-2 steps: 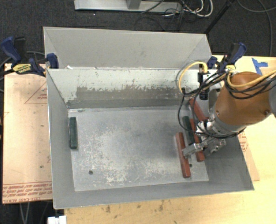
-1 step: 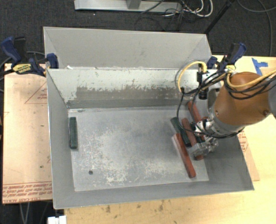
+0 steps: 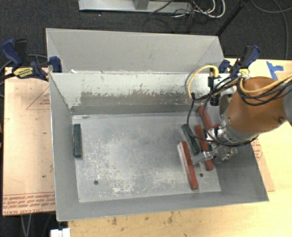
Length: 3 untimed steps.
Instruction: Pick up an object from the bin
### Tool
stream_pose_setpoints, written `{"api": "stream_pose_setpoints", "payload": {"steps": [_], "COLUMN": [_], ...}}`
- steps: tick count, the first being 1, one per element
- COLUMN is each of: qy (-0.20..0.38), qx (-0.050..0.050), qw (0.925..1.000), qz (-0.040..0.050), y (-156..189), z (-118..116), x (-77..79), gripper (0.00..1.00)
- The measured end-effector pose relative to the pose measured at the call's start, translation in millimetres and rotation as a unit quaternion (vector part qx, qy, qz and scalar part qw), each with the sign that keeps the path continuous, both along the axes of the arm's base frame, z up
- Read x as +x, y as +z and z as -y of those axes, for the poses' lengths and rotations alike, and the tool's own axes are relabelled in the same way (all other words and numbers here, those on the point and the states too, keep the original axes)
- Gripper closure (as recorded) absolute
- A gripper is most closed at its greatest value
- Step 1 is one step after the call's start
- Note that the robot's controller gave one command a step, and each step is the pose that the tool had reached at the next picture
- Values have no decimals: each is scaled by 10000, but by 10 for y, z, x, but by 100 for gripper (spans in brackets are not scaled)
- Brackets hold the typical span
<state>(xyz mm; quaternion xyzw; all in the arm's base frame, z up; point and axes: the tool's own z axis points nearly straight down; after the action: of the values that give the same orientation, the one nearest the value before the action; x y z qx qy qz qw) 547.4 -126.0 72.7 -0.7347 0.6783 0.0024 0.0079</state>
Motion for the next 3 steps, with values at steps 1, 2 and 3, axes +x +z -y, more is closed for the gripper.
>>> {"api": "stream_pose_setpoints", "payload": {"steps": [1,2,3], "qy": [2,-7,-12], "qx": [-1,-34,-12], "qw": [10000,10000,10000], "qz": [12,-22,-20], "y": [8,15,23], "z": [-1,-38,-61], "x": [7,23,27], "gripper": [100,100,0]}}
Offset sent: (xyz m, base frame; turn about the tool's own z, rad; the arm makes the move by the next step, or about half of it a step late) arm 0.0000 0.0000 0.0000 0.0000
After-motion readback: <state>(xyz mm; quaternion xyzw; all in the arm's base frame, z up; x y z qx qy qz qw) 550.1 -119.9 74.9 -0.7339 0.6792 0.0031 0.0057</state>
